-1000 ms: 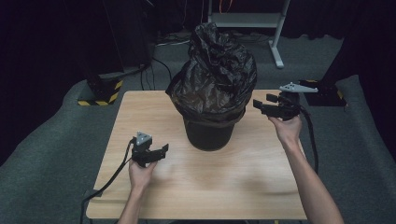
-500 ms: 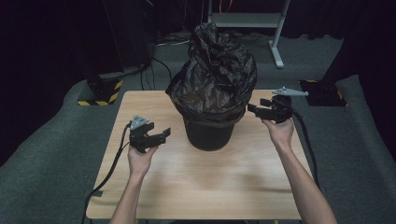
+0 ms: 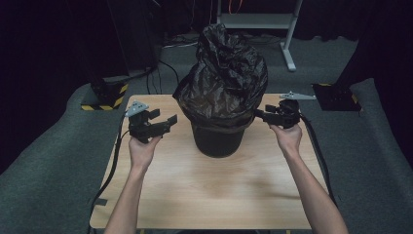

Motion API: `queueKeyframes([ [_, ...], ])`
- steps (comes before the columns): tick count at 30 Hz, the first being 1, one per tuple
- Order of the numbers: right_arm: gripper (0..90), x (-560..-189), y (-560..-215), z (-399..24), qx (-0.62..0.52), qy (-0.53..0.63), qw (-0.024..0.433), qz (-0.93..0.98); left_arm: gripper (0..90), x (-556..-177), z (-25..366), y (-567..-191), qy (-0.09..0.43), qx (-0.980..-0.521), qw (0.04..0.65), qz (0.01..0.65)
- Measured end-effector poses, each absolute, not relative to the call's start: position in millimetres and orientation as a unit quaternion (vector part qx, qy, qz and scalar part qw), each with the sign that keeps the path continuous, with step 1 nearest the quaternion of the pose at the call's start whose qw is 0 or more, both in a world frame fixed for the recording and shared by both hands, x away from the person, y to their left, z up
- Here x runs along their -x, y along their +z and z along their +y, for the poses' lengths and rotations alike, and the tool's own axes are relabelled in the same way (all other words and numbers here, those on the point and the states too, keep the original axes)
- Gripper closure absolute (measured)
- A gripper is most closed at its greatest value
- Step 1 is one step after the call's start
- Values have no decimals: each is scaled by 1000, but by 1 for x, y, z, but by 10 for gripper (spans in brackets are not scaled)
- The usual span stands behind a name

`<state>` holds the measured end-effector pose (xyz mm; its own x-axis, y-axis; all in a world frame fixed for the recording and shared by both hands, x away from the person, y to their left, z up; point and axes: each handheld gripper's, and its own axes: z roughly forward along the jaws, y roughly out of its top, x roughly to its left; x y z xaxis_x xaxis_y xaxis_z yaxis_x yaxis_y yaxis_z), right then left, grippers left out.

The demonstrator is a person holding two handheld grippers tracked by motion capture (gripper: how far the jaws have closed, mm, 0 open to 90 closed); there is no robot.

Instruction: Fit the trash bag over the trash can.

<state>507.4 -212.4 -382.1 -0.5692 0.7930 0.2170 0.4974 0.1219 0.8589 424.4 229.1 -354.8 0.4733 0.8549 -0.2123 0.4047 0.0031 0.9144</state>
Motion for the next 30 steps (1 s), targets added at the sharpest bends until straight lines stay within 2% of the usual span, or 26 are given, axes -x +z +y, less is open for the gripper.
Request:
queueKeyframes([
  [9,571,-508,-383,-211,-429,503,137,738,216,-430,222,-332,212,-668,551,452],
  [15,616,-508,-381,-211,-425,508,132,738,228,-440,218,-325,202,-664,559,455],
  [18,617,-508,-380,-209,-419,506,132,742,264,-448,217,-324,197,-664,558,456],
  [22,617,-508,-379,-207,-415,503,131,747,369,-455,217,-324,191,-664,560,457],
  [26,626,-508,-379,-204,-412,503,128,749,536,-459,217,-327,185,-675,552,453],
  [30,660,-509,-379,-202,-408,504,124,751,654,-464,217,-331,174,-686,543,453],
])
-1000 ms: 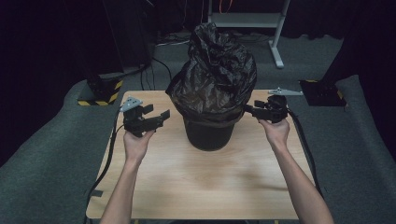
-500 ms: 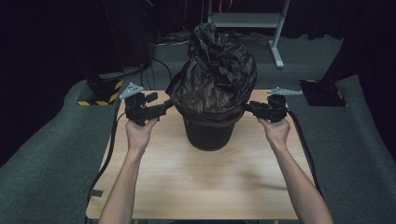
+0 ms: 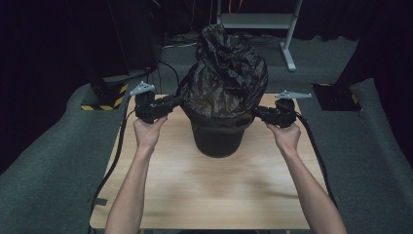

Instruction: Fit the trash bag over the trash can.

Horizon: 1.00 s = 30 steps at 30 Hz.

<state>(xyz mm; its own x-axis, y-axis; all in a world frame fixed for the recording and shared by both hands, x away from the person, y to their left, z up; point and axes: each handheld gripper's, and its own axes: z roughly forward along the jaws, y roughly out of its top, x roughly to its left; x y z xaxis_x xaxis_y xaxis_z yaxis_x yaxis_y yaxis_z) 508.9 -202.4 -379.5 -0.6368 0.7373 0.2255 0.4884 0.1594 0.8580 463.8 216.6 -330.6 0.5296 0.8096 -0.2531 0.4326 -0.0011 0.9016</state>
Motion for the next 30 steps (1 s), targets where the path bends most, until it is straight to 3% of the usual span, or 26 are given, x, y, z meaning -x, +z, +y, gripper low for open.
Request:
queueKeyframes([
  [9,807,-510,-382,-201,-396,502,108,762,893,-471,213,-339,164,-709,519,448],
  [15,893,-510,-383,-199,-390,499,108,766,900,-475,213,-345,155,-717,507,454],
  [30,897,-509,-390,-198,-394,480,112,776,900,-477,216,-376,143,-731,470,473],
])
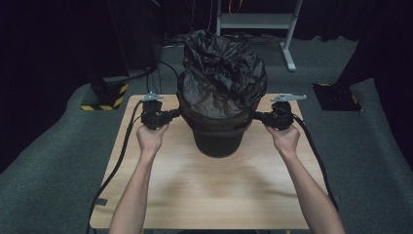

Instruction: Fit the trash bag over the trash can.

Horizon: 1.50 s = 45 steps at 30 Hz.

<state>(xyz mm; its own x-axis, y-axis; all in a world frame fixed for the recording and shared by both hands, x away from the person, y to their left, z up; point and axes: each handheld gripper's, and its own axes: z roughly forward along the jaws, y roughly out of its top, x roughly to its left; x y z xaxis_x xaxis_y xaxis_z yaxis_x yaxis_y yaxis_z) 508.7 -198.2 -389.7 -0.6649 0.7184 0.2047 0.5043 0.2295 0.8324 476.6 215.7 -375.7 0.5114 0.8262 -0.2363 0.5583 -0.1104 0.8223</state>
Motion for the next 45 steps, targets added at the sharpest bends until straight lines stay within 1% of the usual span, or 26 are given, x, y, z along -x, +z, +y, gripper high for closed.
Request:
queueKeyframes([
  [15,897,-508,-398,-195,-391,456,121,790,900,-472,220,-405,133,-739,446,487],
  [28,897,-505,-412,-204,-407,454,112,784,900,-468,220,-427,130,-742,435,492],
  [45,897,-501,-439,-212,-424,445,95,783,900,-462,217,-457,126,-755,405,499],
])
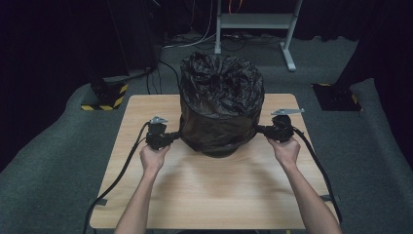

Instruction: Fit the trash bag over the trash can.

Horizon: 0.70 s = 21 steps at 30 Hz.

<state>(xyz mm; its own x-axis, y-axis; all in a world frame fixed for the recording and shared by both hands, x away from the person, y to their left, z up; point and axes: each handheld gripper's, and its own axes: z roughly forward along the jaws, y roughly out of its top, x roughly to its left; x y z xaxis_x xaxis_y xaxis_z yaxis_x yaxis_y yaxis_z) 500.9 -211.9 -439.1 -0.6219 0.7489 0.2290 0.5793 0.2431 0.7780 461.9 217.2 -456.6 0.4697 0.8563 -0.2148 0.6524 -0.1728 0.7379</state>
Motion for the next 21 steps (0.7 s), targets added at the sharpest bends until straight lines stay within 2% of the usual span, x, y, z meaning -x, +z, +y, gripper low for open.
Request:
queueKeyframes([
  [21,897,-498,-466,-208,-433,426,86,790,898,-454,212,-488,138,-766,374,504],
])
